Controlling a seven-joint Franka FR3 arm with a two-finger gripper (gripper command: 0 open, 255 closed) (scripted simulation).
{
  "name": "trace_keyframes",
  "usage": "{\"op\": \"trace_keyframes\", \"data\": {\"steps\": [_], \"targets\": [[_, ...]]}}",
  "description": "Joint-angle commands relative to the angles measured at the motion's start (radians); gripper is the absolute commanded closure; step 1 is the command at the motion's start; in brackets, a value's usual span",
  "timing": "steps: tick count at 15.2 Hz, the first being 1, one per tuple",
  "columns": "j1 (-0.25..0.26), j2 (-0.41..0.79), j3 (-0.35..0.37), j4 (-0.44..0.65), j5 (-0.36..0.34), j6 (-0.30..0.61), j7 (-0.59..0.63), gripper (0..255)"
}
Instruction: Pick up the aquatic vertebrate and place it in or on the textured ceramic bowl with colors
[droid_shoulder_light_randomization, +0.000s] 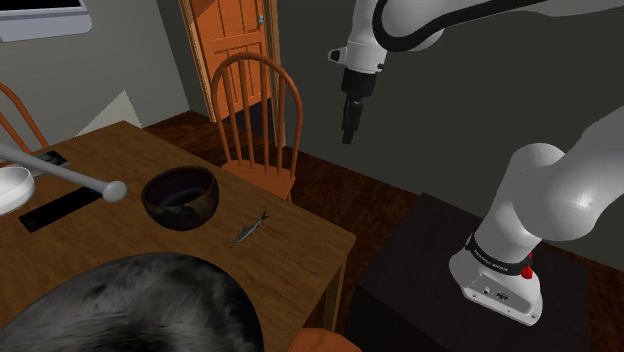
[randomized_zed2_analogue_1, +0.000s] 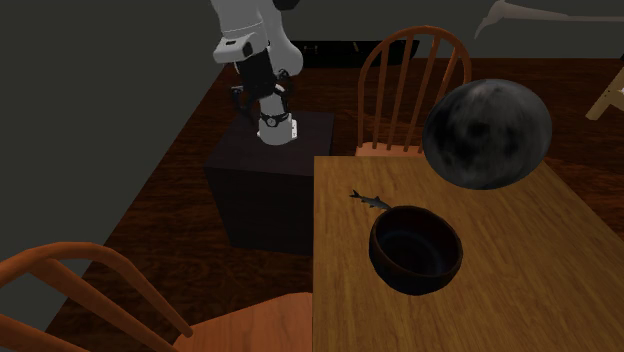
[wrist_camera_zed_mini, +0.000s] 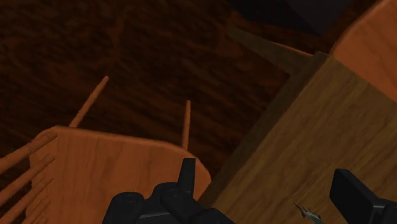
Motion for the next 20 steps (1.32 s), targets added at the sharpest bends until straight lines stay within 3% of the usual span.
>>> {"op": "trace_keyframes", "data": {"steps": [1, 10, 20], "targets": [[0.027, 0.053, 0.003, 0.001, 0.015, 0.065, -0.06, 0], [0.141, 0.302, 0.042, 0.073, 0.094, 0.292, -0.306, 0], [0.235, 0.563, 0.126, 0.206, 0.161, 0.474, -0.566, 0]]}}
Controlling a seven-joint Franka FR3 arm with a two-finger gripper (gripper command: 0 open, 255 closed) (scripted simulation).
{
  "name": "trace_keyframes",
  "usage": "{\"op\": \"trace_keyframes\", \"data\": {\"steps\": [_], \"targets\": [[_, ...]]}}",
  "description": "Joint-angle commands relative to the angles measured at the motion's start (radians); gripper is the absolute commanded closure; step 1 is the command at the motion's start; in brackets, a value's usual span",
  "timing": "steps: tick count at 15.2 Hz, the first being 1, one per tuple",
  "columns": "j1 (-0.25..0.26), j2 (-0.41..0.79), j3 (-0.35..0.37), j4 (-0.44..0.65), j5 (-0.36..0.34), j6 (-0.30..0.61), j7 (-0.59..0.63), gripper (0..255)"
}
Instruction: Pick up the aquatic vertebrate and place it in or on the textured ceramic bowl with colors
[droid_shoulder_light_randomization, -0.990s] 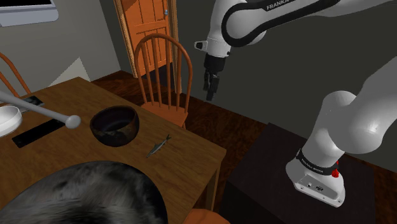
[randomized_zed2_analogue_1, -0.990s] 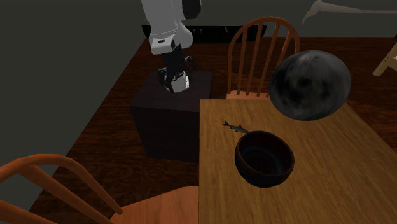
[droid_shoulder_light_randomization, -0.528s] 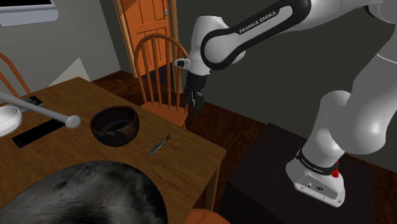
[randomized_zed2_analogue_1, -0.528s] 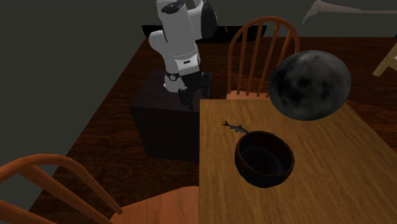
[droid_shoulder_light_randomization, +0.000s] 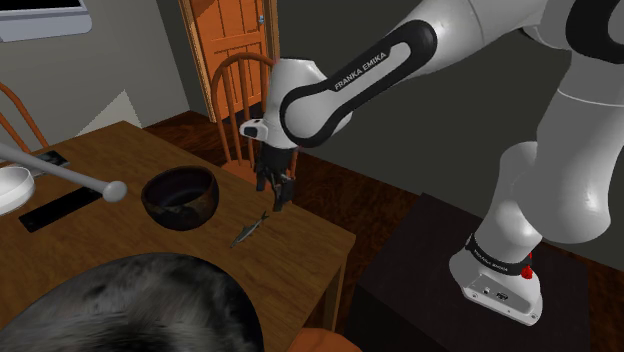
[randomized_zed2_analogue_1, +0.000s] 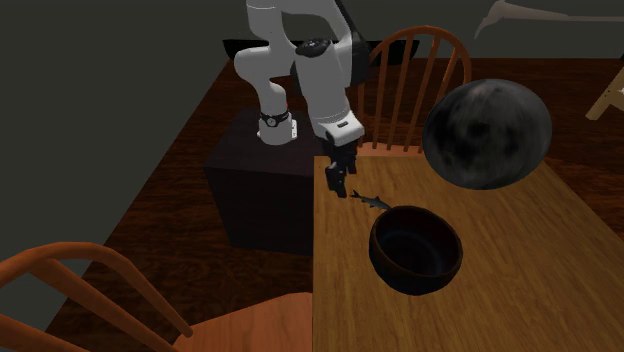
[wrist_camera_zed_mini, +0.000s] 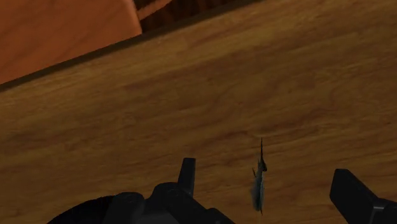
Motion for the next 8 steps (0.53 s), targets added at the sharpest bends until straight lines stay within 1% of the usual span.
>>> {"op": "trace_keyframes", "data": {"steps": [1, 4, 8], "targets": [[0.017, 0.045, 0.021, 0.025, 0.008, 0.033, -0.049, 0], [0.034, 0.103, 0.047, 0.061, 0.011, 0.067, -0.103, 0], [0.04, 0.148, 0.053, 0.065, 0.017, 0.109, -0.107, 0]]}}
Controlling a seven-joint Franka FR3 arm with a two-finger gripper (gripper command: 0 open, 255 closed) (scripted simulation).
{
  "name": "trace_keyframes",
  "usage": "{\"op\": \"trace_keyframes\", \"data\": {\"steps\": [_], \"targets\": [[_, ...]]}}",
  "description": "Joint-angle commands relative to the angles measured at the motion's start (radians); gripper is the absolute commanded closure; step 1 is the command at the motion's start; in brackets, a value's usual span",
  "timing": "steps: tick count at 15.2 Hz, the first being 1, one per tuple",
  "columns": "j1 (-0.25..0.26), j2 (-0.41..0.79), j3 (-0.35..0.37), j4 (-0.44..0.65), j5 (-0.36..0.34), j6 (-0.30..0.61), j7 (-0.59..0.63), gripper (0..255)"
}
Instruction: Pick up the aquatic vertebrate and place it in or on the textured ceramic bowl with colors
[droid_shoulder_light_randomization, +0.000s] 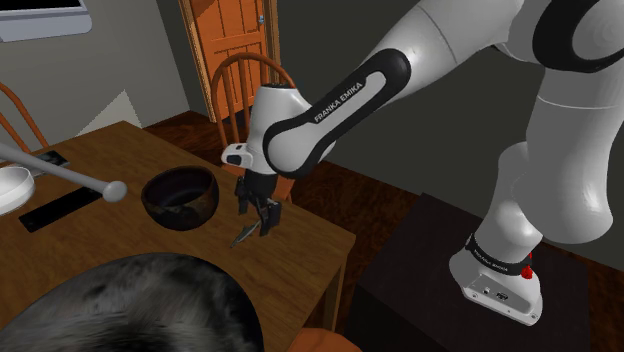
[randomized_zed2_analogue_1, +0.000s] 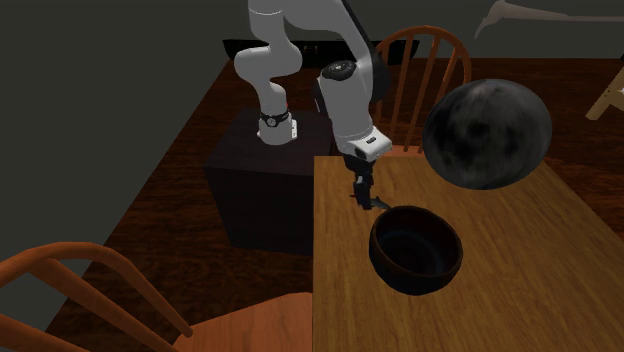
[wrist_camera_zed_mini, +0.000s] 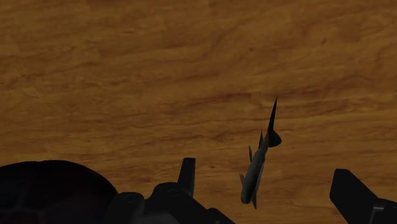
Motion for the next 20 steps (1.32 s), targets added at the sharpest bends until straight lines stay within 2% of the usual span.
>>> {"op": "trace_keyframes", "data": {"steps": [1, 3, 11, 12, 20], "targets": [[0.002, 0.025, 0.003, 0.003, 0.004, 0.022, -0.006, 0], [0.006, 0.055, 0.006, 0.008, 0.007, 0.048, -0.009, 0], [0.006, 0.055, 0.006, 0.008, 0.007, 0.048, -0.008, 0], [0.006, 0.055, 0.006, 0.008, 0.007, 0.048, -0.008, 255], [0.005, 0.056, 0.006, 0.008, 0.008, 0.049, -0.01, 255]]}}
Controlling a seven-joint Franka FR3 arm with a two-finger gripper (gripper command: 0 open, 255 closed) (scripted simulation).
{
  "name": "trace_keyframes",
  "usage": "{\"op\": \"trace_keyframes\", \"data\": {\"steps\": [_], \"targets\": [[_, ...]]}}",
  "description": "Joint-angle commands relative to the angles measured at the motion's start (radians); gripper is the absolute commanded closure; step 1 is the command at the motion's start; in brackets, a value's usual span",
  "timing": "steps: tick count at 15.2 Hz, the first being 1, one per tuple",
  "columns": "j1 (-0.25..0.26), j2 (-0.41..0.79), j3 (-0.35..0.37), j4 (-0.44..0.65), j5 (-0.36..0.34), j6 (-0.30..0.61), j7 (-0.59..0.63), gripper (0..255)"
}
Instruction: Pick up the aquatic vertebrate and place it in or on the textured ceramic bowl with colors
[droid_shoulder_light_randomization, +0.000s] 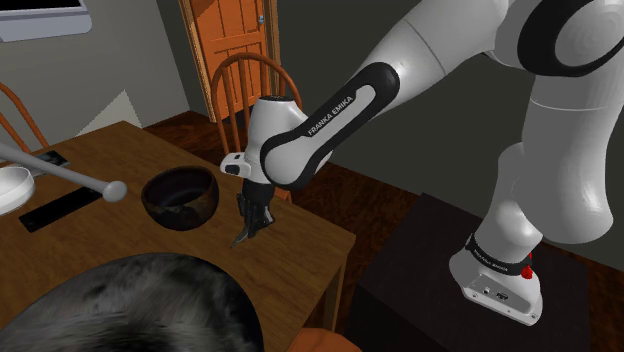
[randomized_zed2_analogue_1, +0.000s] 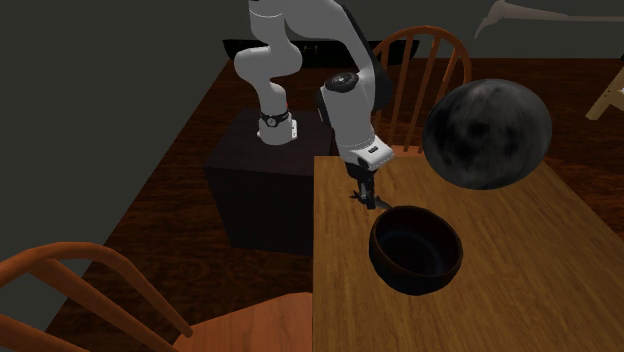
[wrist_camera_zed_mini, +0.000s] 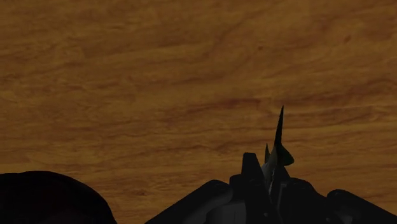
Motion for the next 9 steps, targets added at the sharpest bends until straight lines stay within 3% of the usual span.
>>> {"op": "trace_keyframes", "data": {"steps": [1, 9], "targets": [[0.0, 0.002, -0.001, -0.001, -0.001, -0.001, 0.001, 255], [0.001, -0.067, -0.01, 0.022, -0.025, -0.091, 0.036, 255]]}}
